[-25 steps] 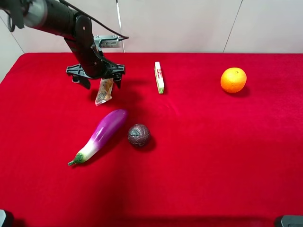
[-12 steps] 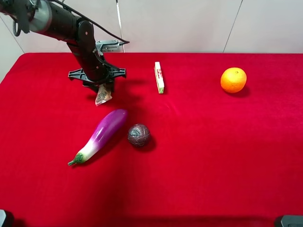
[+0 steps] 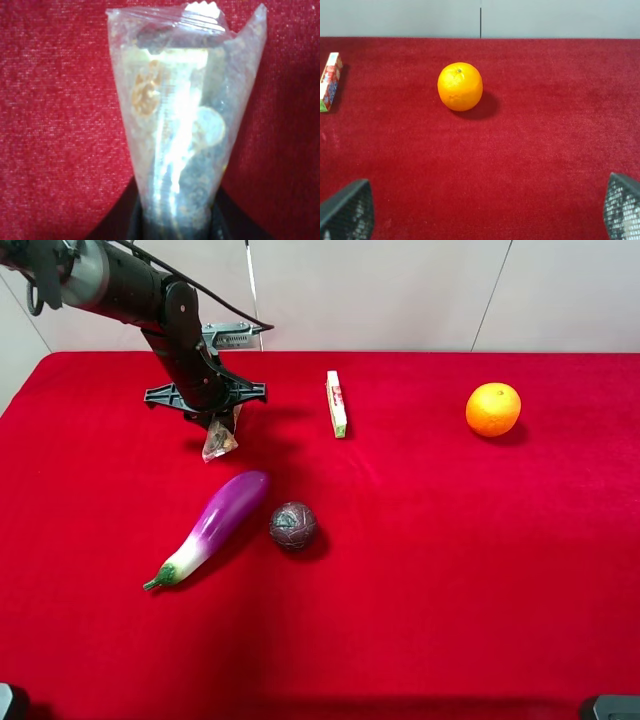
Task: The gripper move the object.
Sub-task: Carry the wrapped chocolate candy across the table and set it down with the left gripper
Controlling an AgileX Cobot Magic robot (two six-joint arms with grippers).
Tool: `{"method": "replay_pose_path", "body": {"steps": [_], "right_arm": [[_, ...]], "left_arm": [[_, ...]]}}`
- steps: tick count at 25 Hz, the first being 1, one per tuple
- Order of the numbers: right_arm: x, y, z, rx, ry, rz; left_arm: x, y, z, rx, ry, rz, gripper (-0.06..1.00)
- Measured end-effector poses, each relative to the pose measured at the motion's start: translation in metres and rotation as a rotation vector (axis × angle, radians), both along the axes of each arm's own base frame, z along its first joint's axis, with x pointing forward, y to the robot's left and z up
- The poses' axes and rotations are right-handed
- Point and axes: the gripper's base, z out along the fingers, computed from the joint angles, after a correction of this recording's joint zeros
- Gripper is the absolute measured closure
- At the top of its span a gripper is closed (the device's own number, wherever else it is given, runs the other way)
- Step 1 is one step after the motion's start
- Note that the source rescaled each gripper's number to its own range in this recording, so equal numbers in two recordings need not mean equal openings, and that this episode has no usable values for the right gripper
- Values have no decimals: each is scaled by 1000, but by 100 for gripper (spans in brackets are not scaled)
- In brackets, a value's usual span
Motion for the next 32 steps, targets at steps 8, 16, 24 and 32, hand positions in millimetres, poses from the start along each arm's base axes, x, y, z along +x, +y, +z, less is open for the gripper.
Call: {"method": "replay_pose_path", "body": {"steps": [8,16,24,32], "right_arm": [[0,0,0,0,0,0],[0,0,0,0,0,0],[0,0,0,-5,0,2],[0,0,0,0,0,0]], "left_arm": [[1,0,19,5,9,1,94],[-3,1,55,6,15,4,94],[-17,6,95,7,16,3,94],[-39,-7,127,15,13,-55,94]]}}
